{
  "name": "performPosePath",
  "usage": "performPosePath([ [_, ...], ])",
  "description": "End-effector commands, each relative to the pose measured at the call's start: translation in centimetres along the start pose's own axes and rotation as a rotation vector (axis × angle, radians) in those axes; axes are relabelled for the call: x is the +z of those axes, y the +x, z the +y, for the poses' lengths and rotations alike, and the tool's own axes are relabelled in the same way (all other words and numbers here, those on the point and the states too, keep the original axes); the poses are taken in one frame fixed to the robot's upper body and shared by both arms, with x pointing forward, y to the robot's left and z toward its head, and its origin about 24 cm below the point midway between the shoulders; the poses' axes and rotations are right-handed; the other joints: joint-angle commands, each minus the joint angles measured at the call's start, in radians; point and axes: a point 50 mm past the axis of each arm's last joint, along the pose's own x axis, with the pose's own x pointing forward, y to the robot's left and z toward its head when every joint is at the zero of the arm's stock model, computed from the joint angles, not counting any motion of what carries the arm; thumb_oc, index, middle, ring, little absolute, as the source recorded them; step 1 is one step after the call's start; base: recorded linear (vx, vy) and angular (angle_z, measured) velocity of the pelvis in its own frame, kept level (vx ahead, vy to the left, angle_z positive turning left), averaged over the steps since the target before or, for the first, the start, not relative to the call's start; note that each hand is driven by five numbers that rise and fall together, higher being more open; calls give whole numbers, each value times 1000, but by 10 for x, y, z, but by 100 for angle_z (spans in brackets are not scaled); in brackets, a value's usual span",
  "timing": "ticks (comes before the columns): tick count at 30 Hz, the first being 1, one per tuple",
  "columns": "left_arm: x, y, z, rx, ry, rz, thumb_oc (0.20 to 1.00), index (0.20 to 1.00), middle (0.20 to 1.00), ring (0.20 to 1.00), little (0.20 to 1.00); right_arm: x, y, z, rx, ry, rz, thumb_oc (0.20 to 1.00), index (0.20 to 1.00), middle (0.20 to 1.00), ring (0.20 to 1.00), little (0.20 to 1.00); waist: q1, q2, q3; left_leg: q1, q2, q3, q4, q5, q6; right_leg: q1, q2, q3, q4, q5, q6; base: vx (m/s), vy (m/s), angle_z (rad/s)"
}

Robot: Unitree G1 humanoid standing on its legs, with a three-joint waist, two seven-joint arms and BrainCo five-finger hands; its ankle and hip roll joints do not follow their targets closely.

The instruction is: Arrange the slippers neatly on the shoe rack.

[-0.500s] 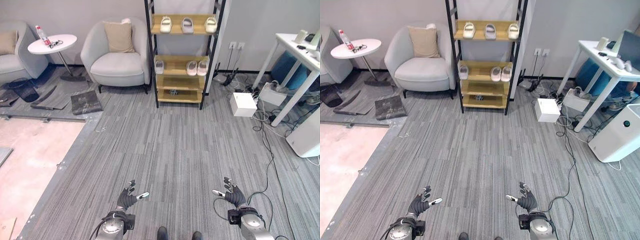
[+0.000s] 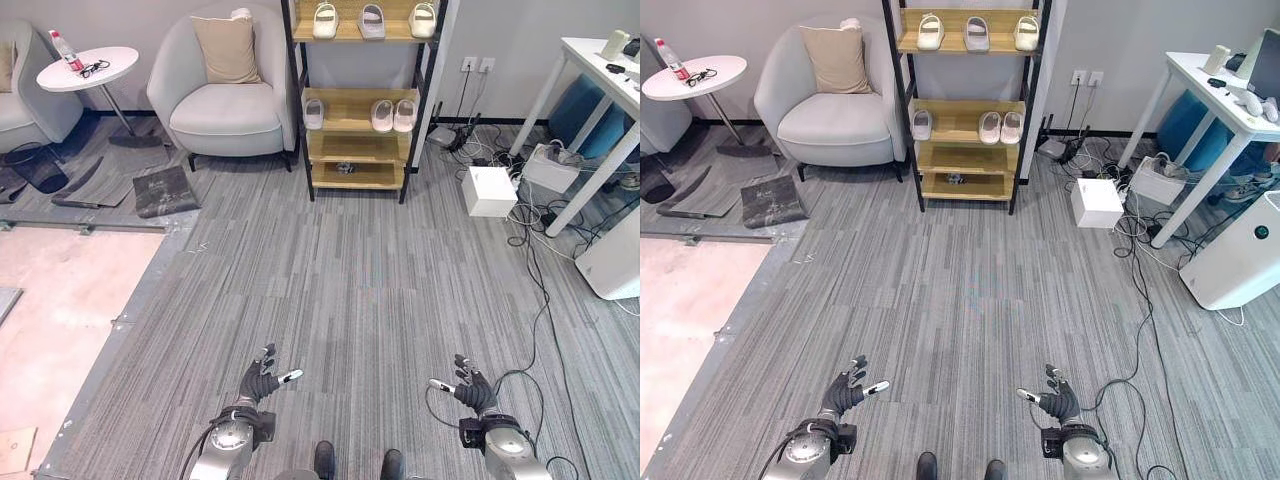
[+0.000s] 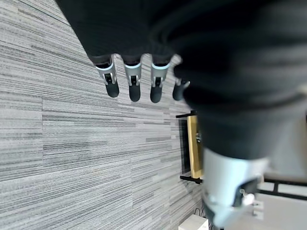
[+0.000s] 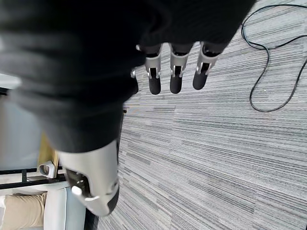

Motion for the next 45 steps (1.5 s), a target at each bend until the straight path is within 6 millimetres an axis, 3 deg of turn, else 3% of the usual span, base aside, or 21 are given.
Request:
performPosePath([
  [1, 17, 7, -5, -20, -1, -68, 1000, 1000, 1000, 1000, 1000, 19, 3, -1, -3, -20, -92, 1000, 1000, 1000, 1000, 1000, 3, -32, -26, 26, 31, -30, -7, -58, -49, 30, -76, 16, 1, -60, 89, 0, 0, 0],
  [11, 11, 5, -7, -25, -59, -47, 1000, 1000, 1000, 1000, 1000, 9, 1, 6, 41, -39, -55, 1000, 1000, 1000, 1000, 1000, -4, -25, -23, 43, 31, -27, -7, -60, -49, 47, -76, 18, 1, -69, 84, 3, -2, -1],
  [16, 6, 1, -8, -26, -239, -25, 1000, 1000, 1000, 1000, 1000, 6, -3, 8, 62, -36, -49, 1000, 1000, 1000, 1000, 1000, -2, -27, -23, 49, 32, -30, -7, -61, -50, 54, -75, 15, 1, -74, 82, 0, 0, 0],
  [25, 4, 0, -5, -25, -141, -24, 1000, 1000, 1000, 1000, 1000, 5, -2, 9, 70, -49, -41, 1000, 1000, 1000, 1000, 1000, 1, -30, -20, 55, 32, -31, -7, -65, -50, 64, -73, 15, 1, -77, 82, 0, 0, 0],
  [35, 3, -1, -4, -25, -188, -21, 1000, 1000, 1000, 1000, 1000, 4, -3, 12, 88, -51, -39, 1000, 1000, 1000, 1000, 1000, 0, -35, -14, 62, 30, -33, -7, -71, -46, 67, -74, 21, 1, -76, 81, 0, 0, 0],
  [45, 2, -6, 17, 54, -184, -35, 1000, 1000, 1000, 1000, 1000, 12, -1, 4, 76, -105, -62, 1000, 1000, 1000, 1000, 1000, 19, -58, 7, 60, 16, -41, 1, -85, -28, 69, -83, 27, 6, -67, 90, 12, 32, -4],
])
